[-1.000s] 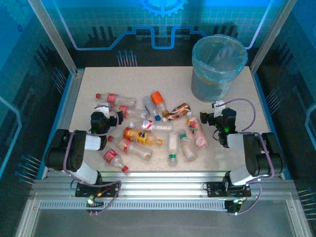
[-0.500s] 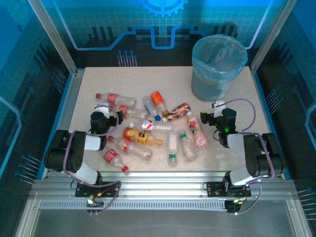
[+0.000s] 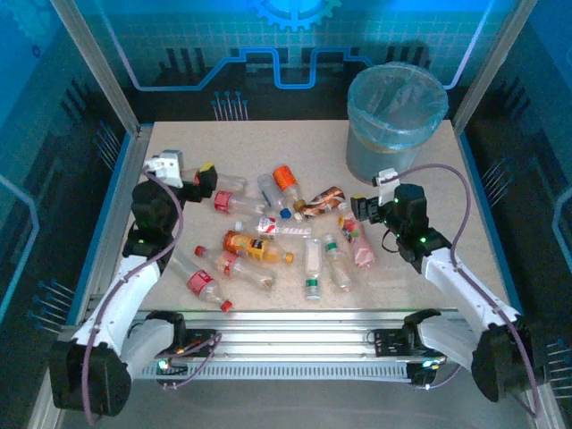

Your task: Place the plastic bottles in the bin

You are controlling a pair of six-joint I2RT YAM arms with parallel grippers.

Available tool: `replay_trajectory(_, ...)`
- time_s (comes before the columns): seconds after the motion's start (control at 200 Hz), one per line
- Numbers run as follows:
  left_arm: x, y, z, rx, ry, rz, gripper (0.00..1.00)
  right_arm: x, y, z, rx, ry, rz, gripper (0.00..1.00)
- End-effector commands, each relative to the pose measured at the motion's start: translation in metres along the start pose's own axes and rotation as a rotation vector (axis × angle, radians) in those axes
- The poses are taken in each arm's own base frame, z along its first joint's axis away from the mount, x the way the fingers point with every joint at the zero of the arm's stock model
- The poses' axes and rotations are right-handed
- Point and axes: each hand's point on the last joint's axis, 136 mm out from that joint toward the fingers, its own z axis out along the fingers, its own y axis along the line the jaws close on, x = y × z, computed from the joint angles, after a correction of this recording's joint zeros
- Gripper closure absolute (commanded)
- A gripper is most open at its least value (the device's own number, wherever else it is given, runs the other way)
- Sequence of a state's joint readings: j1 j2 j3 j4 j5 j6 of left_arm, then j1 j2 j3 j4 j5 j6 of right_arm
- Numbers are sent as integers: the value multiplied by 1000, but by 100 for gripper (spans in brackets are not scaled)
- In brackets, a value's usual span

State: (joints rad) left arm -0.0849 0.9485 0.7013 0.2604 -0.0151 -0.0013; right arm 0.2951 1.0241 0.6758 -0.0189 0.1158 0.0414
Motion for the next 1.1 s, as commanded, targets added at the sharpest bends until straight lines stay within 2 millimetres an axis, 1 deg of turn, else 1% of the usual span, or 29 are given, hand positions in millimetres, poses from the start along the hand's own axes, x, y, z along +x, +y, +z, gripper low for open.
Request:
replay_trajectory(0.0, 25, -70, -12, 289, 213, 105, 4, 20, 26, -29, -76, 198, 22, 17)
replay_trajectory(0.05, 28, -106, -21, 418, 255, 194, 4, 11, 38, -39, -121, 220, 17, 20)
replay_trajectory(0.065, 28, -115, -23, 447, 264, 218, 4, 14, 41, -40, -129, 242, 16, 21)
replay_trajectory(0.07, 28, -118, -24, 457, 267, 225, 4, 9, 42, -42, -133, 235, 16, 21)
replay_trajectory(0.09, 30, -129, -27, 497, 280, 249, 4, 3, 44, -46, -143, 242, 23, 22)
replay_trajectory(0.17, 34, -170, -40, 660, 329, 290, 5, -2, 51, -53, -168, 340, 52, 25)
replay_trajectory(0.24, 37, -196, -48, 767, 368, 282, 8, 0, 49, -55, -144, 449, 59, 26)
replay_trajectory(0.31, 43, -218, -53, 854, 402, 264, 10, 2, 48, -52, -133, 543, 56, 30)
replay_trajectory(0.365, 50, -232, -57, 906, 422, 254, 11, 3, 51, -48, -141, 592, 50, 34)
replay_trajectory(0.425, 60, -244, -61, 960, 439, 253, 11, 7, 51, -40, -137, 630, 43, 37)
replay_trajectory(0.51, 77, -252, -63, 991, 458, 255, 11, 14, 52, -24, -124, 681, 39, 40)
replay_trajectory(0.58, 90, -251, -61, 986, 469, 255, 11, 24, 53, -10, -119, 736, 40, 44)
replay_trajectory(0.645, 98, -248, -59, 969, 469, 265, 11, 35, 55, 4, -116, 783, 37, 51)
replay_trajectory(0.7, 99, -246, -57, 952, 466, 273, 12, 43, 55, 15, -110, 821, 32, 53)
replay_trajectory(0.855, 95, -244, -57, 941, 440, 287, 11, 60, 52, 46, -69, 900, -1, 54)
replay_trajectory(0.925, 94, -243, -56, 933, 430, 293, 11, 63, 49, 59, -48, 915, -21, 54)
replay_trajectory(1.096, 94, -239, -51, 902, 422, 304, 11, 70, 42, 88, -11, 948, -55, 50)
